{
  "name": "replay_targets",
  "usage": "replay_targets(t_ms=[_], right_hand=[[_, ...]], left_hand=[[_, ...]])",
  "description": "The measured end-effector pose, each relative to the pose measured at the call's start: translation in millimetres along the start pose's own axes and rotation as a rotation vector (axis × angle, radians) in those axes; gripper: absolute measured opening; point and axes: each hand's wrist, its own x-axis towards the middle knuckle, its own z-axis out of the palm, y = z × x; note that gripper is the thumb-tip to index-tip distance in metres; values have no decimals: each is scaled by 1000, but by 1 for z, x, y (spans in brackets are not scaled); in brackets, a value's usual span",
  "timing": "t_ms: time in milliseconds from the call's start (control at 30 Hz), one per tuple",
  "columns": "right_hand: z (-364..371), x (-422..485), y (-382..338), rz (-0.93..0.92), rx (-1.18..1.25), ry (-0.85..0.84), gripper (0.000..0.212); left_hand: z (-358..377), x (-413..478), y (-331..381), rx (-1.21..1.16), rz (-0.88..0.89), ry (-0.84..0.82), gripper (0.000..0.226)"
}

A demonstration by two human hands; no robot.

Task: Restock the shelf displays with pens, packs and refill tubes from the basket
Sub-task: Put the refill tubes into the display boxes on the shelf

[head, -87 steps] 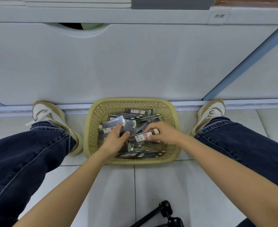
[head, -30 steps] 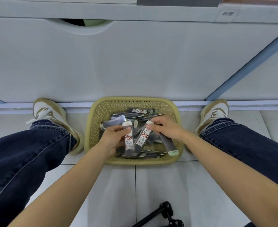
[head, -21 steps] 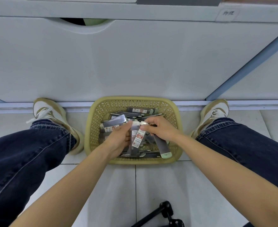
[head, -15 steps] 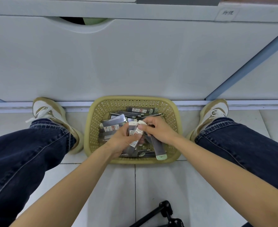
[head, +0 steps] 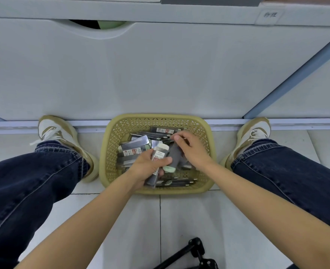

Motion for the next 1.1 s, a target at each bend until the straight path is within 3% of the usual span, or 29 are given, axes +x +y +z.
replay_targets(t_ms=[133,233,333,433,667,767,867,1100], right_hand=[[-7,-2,15,-69,-1,-288,27],[-4,-5,21,-103,-31,-290,26],[-2,-9,23,-67,36,-249,13],[-1,-9,15,28,195,-228,11],[-9,-7,-30,-21,241,-274,15],[-22,-3,-62,-123,110,-175,25],[-38,0,-99,-203,262,-1,30],[-112,-12,-198,-474,283,126,29]], left_hand=[[-22,1,10,-74,-50,24,20],[-26,2,14,-159,-114,9,14],[-25,3,18,-292,-124,39,28],[-22,2,20,-353,-29,102,31],[-7,-18,45,20,379,184,28],[-4,-34,72,131,507,190,22],[4,-56,103,257,617,199,15],[34,-113,184,210,740,63,18]])
